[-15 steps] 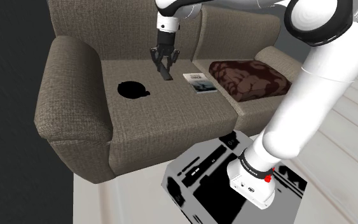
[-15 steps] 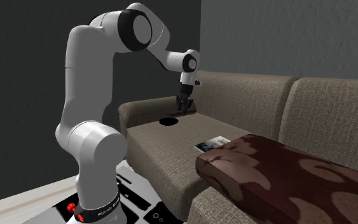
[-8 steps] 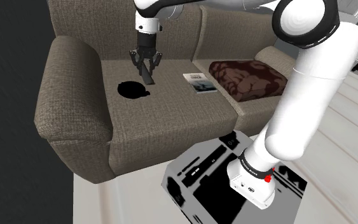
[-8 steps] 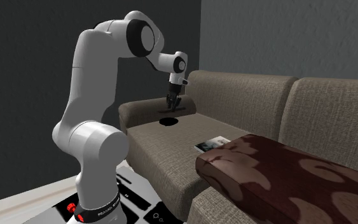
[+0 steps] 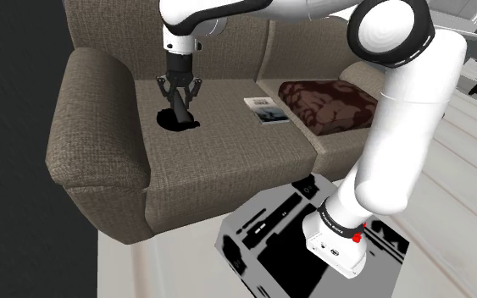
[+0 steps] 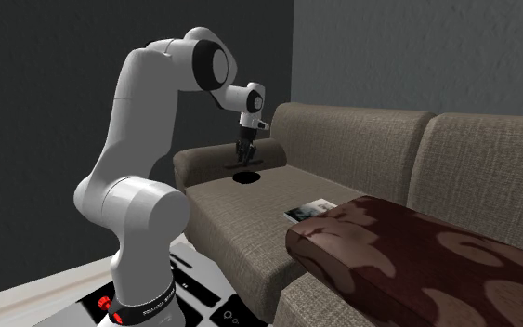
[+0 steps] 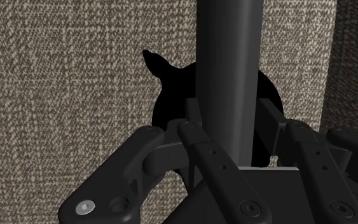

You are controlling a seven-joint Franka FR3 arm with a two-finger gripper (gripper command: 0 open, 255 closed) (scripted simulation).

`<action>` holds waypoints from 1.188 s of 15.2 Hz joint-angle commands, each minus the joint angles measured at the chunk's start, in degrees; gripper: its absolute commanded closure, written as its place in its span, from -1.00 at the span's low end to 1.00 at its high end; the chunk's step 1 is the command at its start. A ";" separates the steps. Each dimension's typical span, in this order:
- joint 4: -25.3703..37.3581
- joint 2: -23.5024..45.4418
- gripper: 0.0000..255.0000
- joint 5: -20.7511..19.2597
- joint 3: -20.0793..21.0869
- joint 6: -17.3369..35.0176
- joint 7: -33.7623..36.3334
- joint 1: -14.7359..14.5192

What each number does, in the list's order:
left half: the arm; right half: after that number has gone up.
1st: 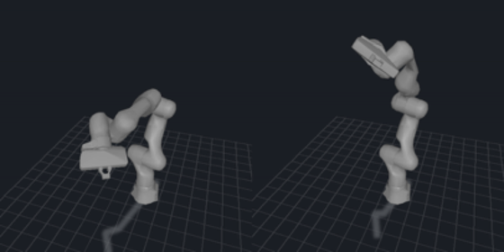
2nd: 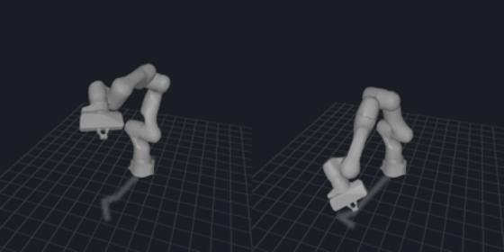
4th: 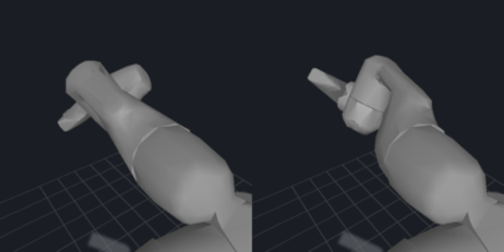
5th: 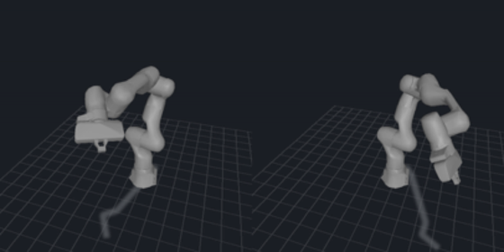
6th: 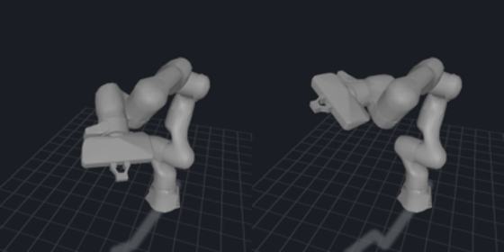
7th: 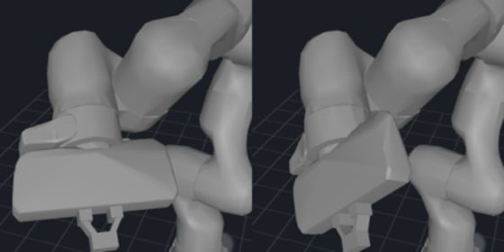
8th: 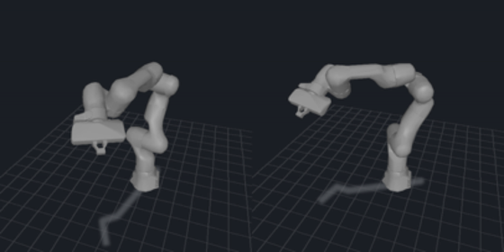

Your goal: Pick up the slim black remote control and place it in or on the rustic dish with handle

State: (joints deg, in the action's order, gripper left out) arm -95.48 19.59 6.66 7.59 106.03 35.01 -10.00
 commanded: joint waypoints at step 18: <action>-2.52 1.79 -1.00 -0.05 -0.04 4.32 -0.40 -0.13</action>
State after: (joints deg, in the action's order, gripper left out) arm -98.00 21.38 6.61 7.55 110.35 34.60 -10.12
